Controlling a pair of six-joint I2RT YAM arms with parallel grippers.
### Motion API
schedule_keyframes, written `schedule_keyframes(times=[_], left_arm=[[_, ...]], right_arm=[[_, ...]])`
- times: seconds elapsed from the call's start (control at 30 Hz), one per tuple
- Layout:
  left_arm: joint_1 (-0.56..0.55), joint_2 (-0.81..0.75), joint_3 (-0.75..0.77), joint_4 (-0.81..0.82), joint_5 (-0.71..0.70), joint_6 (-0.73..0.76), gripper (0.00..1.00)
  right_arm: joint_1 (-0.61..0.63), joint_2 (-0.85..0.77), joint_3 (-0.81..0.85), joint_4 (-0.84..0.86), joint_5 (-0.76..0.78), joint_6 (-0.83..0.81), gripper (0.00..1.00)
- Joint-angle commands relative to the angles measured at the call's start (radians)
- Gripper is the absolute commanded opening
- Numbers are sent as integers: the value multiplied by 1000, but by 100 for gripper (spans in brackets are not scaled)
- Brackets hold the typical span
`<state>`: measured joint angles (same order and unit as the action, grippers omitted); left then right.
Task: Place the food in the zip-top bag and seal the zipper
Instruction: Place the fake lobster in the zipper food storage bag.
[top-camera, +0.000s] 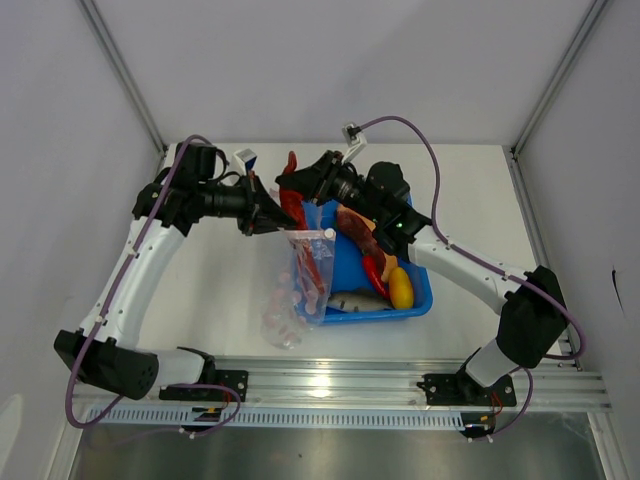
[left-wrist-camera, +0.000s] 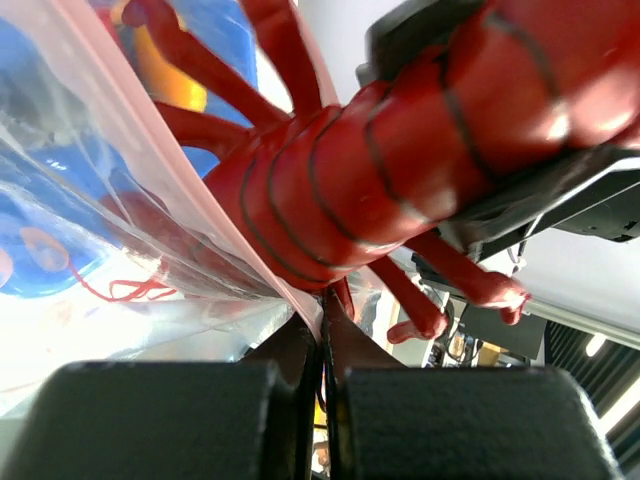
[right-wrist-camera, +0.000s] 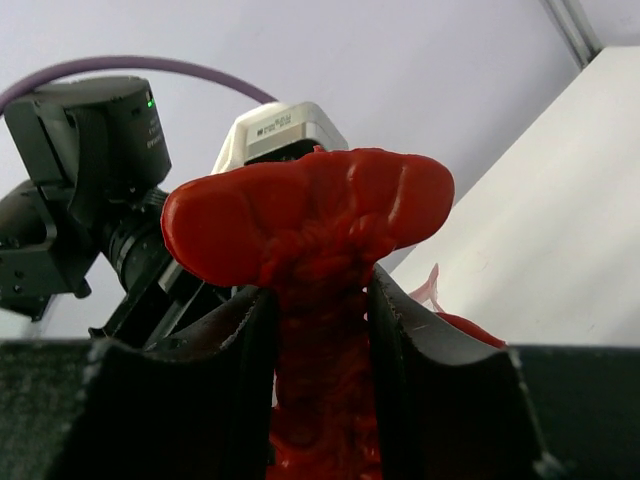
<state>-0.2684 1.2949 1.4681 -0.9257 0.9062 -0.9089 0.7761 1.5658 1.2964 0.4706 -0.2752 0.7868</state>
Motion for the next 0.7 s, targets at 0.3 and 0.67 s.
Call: schedule_keyframes(times=[0.3,0.67], left_arm=[[32,-69,3,31,74,-30,1],[57,-65,14,19,74,-13,1]], right_arm=[[8,-33,-3,-41,-130,-99,24],[5,-93,58,-268,-93,-198,70]])
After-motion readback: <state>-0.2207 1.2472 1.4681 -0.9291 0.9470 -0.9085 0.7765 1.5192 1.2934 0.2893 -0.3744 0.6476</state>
